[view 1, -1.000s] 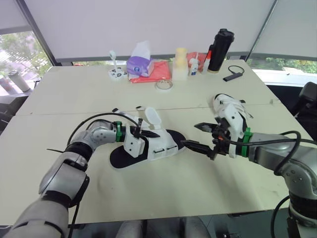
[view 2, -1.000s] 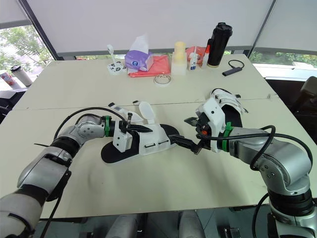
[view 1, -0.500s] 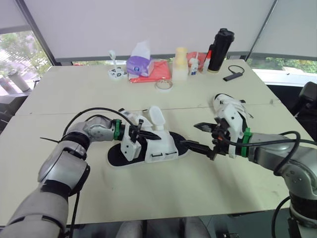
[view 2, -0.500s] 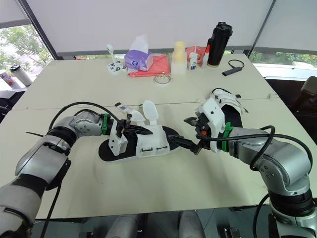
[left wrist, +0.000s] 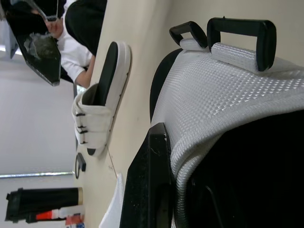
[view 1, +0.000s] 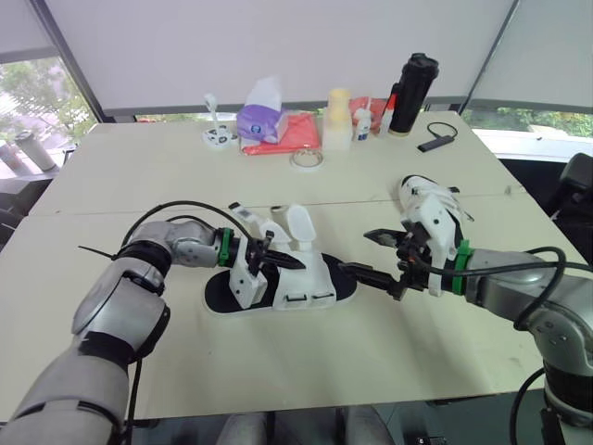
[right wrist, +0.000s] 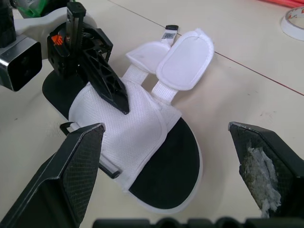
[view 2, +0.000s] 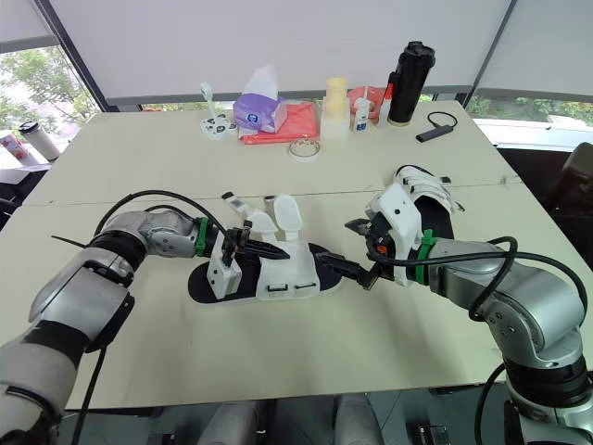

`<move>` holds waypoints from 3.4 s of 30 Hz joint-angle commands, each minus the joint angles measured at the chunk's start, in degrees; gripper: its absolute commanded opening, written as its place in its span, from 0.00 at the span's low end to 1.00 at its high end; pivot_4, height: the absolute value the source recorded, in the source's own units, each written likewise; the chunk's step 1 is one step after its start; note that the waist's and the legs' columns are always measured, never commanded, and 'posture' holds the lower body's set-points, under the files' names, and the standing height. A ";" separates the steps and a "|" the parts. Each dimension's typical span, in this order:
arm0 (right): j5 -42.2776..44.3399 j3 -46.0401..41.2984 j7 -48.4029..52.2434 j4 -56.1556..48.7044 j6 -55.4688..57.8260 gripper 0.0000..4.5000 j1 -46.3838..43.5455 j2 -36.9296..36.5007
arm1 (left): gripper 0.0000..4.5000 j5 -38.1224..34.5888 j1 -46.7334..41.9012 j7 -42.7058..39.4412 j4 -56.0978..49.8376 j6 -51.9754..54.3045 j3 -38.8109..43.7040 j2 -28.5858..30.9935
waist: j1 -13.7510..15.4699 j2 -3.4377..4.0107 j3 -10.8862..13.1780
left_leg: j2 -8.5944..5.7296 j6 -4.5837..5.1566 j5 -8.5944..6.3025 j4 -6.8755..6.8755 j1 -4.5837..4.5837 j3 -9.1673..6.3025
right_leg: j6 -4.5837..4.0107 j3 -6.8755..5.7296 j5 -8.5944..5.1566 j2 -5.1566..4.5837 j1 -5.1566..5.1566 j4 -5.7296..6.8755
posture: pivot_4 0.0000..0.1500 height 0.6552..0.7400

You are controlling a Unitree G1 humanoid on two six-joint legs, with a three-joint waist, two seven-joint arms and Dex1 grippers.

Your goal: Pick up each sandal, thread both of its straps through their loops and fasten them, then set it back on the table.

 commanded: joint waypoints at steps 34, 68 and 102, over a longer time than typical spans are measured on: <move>-13.14 11.24 7.41 7.93 -12.61 1.00 -1.87 -6.03 | 1.00 -59.02 14.27 -64.47 -14.16 45.47 19.49 6.92 | -1.23 0.05 -0.04 | 0.16 0.00 0.00 0.01 0.07 0.02 | -0.10 0.00 0.01 0.04 -0.02 0.05 | 1.00 0.88; -35.52 26.87 25.94 30.13 -38.88 0.01 -7.35 3.09 | 1.00 -80.20 40.29 -48.29 -68.33 120.46 35.76 13.35 | -1.49 0.07 0.01 | 0.19 -0.02 0.00 -0.10 0.04 -0.02 | -0.19 0.06 0.02 0.15 -0.13 0.01 | 1.00 0.88; -41.91 28.87 28.89 31.96 -43.35 0.01 -4.49 7.96 | 1.00 -96.99 21.36 -24.25 -38.16 151.59 54.14 -16.18 | -0.37 -0.09 -0.07 | 0.18 -0.15 0.07 -0.03 0.24 -0.08 | -0.16 0.04 0.05 0.21 0.12 0.02 | 1.00 0.88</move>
